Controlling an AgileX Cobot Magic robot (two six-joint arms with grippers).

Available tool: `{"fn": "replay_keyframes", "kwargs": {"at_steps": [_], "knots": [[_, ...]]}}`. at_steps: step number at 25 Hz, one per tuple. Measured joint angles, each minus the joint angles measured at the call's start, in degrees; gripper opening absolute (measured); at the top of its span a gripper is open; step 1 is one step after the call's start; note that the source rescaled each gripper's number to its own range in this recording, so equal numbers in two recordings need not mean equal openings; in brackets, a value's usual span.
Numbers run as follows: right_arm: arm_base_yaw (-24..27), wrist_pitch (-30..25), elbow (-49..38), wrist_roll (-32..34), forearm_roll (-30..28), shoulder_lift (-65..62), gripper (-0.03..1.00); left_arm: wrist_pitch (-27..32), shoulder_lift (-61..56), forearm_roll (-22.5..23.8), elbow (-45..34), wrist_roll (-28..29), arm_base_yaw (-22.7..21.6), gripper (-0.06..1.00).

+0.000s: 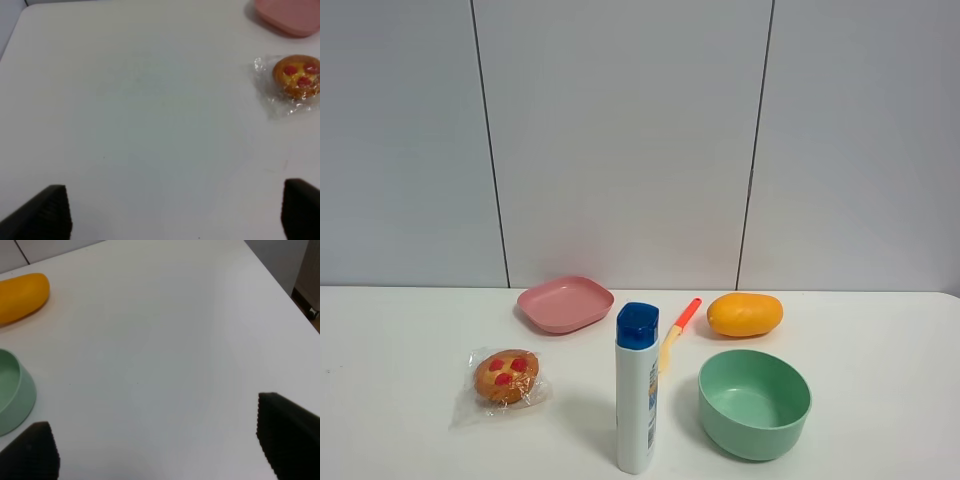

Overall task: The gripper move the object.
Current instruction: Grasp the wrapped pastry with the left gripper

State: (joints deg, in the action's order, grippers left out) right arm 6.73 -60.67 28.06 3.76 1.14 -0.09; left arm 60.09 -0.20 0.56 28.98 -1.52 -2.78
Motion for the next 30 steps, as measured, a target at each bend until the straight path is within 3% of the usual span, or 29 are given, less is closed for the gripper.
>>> {"fn": "replay_keyframes", "kwargs": {"at_steps": [1, 9, 12, 15, 18, 22, 27, 30], "knots": [[0.0, 0.0, 0.0, 0.0, 0.0, 0.0, 1.0, 0.0, 0.0, 0.0, 0.0, 0.0, 0.0, 0.86], [0.0, 0.0, 0.0, 0.0, 0.0, 0.0, 1.0, 0.0, 0.0, -0.1, 0.0, -0.1, 0.0, 0.86], [0.0, 0.0, 0.0, 0.0, 0.0, 0.0, 1.0, -0.1, 0.0, -2.1, 0.4, -0.1, 0.0, 0.86], [0.0, 0.0, 0.0, 0.0, 0.0, 0.0, 1.0, -4.1, 0.0, -8.0, 3.7, -2.6, 0.0, 0.86], [0.0, 0.0, 0.0, 0.0, 0.0, 0.0, 1.0, -8.7, 1.1, -14.7, 8.4, -8.8, 0.0, 0.86], [0.0, 0.0, 0.0, 0.0, 0.0, 0.0, 1.0, -9.5, 7.6, -25.9, 13.6, -21.4, 0.0, 0.86], [0.0, 0.0, 0.0, 0.0, 0.0, 0.0, 1.0, -8.3, 19.1, -43.4, 16.6, -40.1, 0.0, 0.86], [0.0, 0.0, 0.0, 0.0, 0.0, 0.0, 1.0, -8.2, 24.7, -48.8, 16.8, -48.1, 0.0, 0.86]]}}
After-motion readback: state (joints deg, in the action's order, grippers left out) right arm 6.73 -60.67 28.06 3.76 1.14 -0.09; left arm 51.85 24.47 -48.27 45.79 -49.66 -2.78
